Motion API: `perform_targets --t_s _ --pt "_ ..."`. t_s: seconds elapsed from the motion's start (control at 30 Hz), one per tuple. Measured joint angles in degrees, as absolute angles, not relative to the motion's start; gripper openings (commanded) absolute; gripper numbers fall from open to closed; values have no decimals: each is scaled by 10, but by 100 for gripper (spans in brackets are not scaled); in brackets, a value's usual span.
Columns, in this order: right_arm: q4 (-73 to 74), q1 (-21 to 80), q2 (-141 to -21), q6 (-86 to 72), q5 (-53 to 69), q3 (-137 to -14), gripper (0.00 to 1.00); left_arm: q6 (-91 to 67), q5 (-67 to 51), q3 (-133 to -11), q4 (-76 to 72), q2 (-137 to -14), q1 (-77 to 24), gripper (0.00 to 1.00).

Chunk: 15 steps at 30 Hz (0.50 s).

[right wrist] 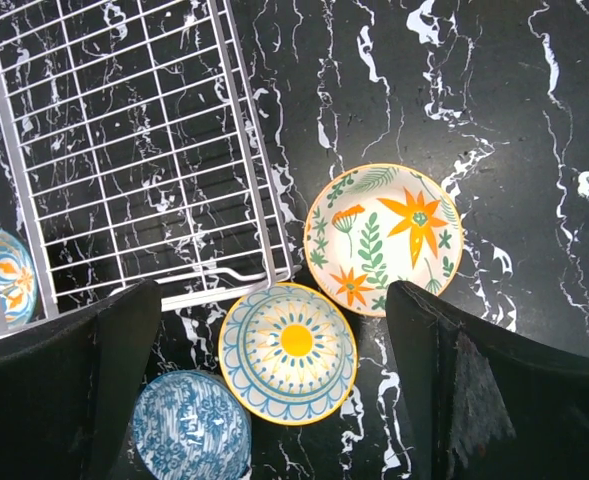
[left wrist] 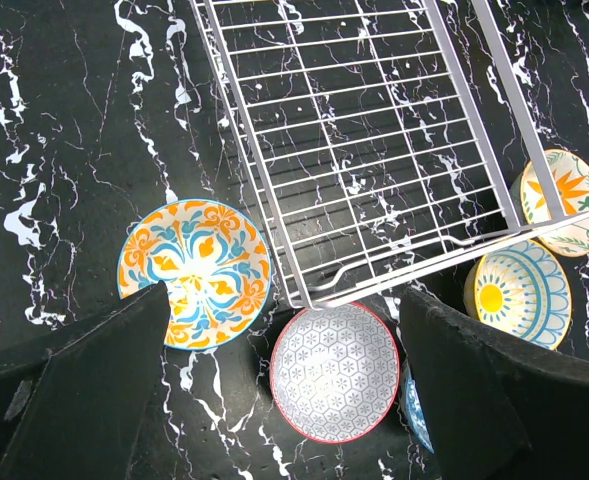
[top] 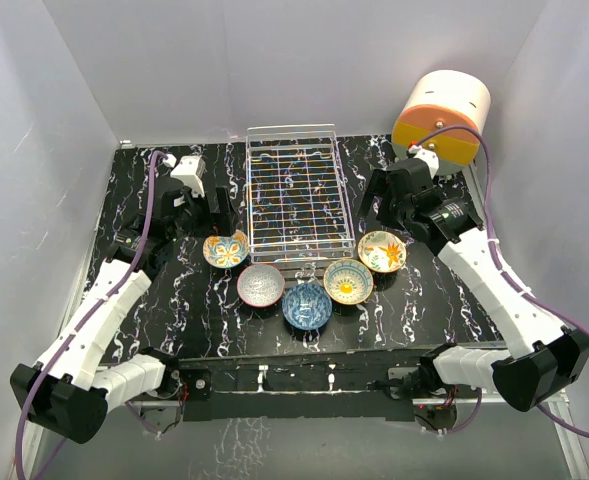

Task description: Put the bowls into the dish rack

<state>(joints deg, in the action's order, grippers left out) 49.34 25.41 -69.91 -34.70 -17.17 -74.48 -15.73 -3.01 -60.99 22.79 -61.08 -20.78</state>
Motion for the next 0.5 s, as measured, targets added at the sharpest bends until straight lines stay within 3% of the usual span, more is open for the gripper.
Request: perform_targets --t_s 0.27,0.5 --pt "448 241 -678 -285 -173 -718 99 -155 -28 -610 231 -610 -208 97" --pt "419 148 -676 -253 -157 -704 99 -152 -25 -609 241 -592 -208 97"
